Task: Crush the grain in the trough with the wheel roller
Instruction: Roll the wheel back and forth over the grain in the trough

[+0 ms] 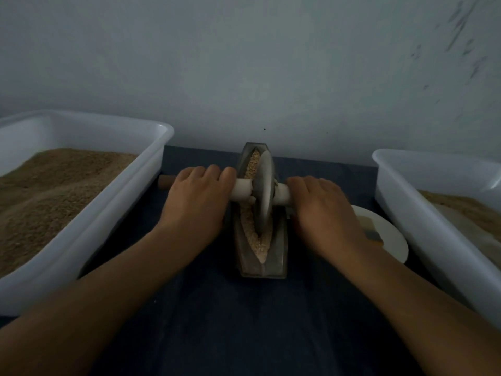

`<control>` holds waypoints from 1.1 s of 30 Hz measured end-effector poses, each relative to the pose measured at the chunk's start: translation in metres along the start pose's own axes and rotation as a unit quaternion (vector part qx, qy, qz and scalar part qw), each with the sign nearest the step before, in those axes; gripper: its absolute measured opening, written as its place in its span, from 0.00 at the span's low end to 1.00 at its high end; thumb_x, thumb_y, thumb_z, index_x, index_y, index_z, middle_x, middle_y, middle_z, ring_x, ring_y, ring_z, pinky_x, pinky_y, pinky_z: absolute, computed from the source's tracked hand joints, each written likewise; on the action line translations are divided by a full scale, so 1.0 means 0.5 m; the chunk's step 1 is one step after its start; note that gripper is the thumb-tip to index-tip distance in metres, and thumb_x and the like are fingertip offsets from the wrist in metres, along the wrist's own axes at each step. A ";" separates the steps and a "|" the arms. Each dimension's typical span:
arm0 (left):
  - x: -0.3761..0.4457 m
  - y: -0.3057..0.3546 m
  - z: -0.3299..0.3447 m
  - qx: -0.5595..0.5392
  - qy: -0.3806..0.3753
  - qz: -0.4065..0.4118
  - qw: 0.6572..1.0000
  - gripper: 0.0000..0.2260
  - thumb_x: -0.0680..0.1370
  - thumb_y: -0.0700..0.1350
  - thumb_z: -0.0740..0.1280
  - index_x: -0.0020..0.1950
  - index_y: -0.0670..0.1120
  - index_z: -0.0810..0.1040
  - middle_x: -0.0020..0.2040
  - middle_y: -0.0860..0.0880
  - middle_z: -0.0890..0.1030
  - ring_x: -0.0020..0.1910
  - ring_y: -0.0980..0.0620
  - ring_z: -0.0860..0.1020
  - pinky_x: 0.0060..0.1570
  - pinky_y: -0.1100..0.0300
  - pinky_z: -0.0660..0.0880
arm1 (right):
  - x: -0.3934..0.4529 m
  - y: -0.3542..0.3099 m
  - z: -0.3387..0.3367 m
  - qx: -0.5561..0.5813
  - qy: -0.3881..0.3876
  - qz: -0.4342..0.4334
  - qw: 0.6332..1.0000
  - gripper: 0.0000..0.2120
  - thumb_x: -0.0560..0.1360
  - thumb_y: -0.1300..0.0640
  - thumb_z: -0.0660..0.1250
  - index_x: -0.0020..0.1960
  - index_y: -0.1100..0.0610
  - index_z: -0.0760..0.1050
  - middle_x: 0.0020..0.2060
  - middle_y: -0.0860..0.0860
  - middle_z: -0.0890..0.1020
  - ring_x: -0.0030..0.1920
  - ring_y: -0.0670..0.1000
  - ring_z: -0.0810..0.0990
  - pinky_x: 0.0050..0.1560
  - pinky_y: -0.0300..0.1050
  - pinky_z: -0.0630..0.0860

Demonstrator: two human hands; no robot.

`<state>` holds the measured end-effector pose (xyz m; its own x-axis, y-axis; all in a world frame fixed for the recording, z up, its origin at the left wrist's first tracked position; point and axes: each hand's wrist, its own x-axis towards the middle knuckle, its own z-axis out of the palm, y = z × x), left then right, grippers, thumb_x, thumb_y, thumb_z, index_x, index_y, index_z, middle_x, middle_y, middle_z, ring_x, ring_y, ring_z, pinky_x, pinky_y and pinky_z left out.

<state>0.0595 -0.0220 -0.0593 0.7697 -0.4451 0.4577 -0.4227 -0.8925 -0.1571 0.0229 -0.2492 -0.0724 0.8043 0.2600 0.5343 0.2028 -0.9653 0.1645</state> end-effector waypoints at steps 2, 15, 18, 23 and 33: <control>0.033 -0.005 0.018 0.004 0.001 -0.009 1.000 0.22 0.71 0.48 0.73 0.61 0.52 0.68 0.54 0.49 0.76 0.52 0.48 0.76 0.57 0.52 0.71 | 0.028 0.010 0.017 -0.018 -0.021 0.011 1.000 0.17 0.73 0.60 0.68 0.61 0.57 0.73 0.49 0.54 0.78 0.48 0.56 0.76 0.50 0.50 0.69; 0.191 -0.032 0.063 -0.003 -0.039 -0.052 0.998 0.18 0.74 0.45 0.71 0.60 0.49 0.70 0.55 0.43 0.77 0.54 0.41 0.75 0.51 0.48 0.70 | 0.165 0.061 0.069 -0.033 -0.085 0.050 0.995 0.20 0.71 0.60 0.70 0.60 0.55 0.70 0.49 0.56 0.78 0.46 0.60 0.78 0.36 0.47 0.64; 0.172 -0.032 0.067 -0.007 -0.034 -0.056 0.998 0.14 0.75 0.44 0.70 0.57 0.47 0.69 0.52 0.44 0.78 0.50 0.43 0.77 0.45 0.51 0.67 | 0.157 0.055 0.071 -0.049 -0.049 0.046 0.997 0.14 0.72 0.60 0.68 0.56 0.56 0.71 0.46 0.55 0.79 0.43 0.59 0.78 0.36 0.47 0.61; 0.120 -0.024 0.054 0.023 -0.051 -0.058 0.997 0.13 0.76 0.44 0.69 0.57 0.46 0.69 0.52 0.45 0.79 0.48 0.46 0.80 0.41 0.54 0.68 | 0.120 0.034 0.055 -0.038 -0.004 0.032 0.999 0.06 0.72 0.60 0.68 0.48 0.56 0.73 0.42 0.55 0.79 0.43 0.59 0.76 0.40 0.47 0.57; -0.002 -0.017 -0.022 -0.055 -0.024 -0.007 0.998 0.14 0.74 0.52 0.70 0.55 0.52 0.70 0.49 0.53 0.79 0.45 0.51 0.78 0.38 0.57 0.68 | -0.026 -0.009 -0.034 -0.014 0.006 -0.011 1.000 0.20 0.67 0.61 0.74 0.57 0.58 0.75 0.46 0.55 0.78 0.44 0.56 0.76 0.48 0.52 0.72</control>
<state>0.0571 -0.0130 -0.0488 0.7973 -0.4372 0.4162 -0.4593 -0.8868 -0.0518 0.0020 -0.2478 -0.0657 0.7930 0.2824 0.5399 0.2047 -0.9581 0.2005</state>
